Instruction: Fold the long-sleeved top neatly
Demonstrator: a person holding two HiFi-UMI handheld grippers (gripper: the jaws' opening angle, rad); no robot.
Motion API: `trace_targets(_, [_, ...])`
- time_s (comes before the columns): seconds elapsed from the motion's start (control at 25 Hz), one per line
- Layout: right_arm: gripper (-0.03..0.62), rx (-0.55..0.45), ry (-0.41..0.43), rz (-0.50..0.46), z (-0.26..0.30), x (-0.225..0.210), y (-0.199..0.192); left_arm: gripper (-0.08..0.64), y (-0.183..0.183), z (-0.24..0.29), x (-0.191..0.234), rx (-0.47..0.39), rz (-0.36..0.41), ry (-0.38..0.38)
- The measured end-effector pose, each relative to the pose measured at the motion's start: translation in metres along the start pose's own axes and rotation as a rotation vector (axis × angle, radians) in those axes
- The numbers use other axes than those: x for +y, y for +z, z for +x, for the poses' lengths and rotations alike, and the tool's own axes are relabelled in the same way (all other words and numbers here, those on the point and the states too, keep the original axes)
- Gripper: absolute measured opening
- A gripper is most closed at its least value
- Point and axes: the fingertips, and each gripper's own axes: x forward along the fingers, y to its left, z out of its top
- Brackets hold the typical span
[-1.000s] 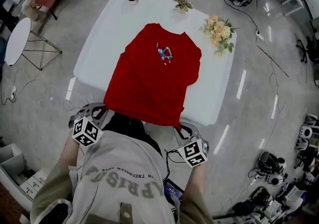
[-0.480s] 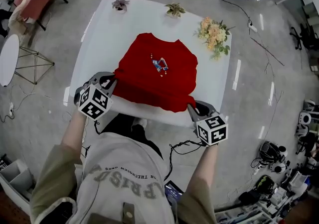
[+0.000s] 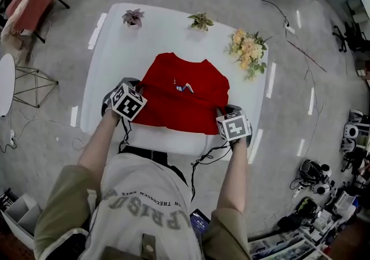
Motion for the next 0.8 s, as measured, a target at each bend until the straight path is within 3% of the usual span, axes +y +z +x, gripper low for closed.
trace_targets(0.04, [0.059,0.006,-0.021,0.007,0.006,-0.002,0.000,0.057,0.001,0.002,0.003,-0.007,-0.020,0.010])
trace_targets(0.16, [0.064,-0.038,-0.053,0.054,0.008,-0.007,0.002,0.170,0.005,-0.006,0.014,-0.057,-0.089,0.042])
trace_targets(0.2, [0.093,-0.067,-0.053,0.082,0.005,-0.010,0.004,0.209,0.006,-0.011,0.020,-0.084,-0.120,0.056])
trace_targets(0.24, [0.167,-0.099,-0.048,0.115,0.000,-0.013,0.005,0.232,0.005,-0.018,0.026,-0.111,-0.156,0.074])
trace_targets(0.32, [0.235,-0.163,-0.017,0.192,-0.013,-0.020,0.004,0.233,-0.003,-0.031,0.041,-0.155,-0.228,0.121])
trace_targets(0.4, [0.241,-0.228,0.018,0.269,-0.031,-0.023,-0.002,0.233,-0.017,-0.047,0.050,-0.171,-0.285,0.150])
trace_targets(0.52, [0.241,-0.290,0.098,0.368,-0.052,-0.009,-0.024,0.233,-0.048,-0.066,0.029,-0.120,-0.313,0.061])
trace_targets(0.68, [0.239,-0.242,0.224,0.429,-0.037,0.032,-0.070,0.233,-0.096,-0.059,-0.040,0.011,-0.293,-0.129])
trace_targets(0.8, [0.222,-0.215,0.247,0.412,-0.016,0.050,-0.082,0.230,-0.111,-0.043,-0.065,0.048,-0.256,-0.113])
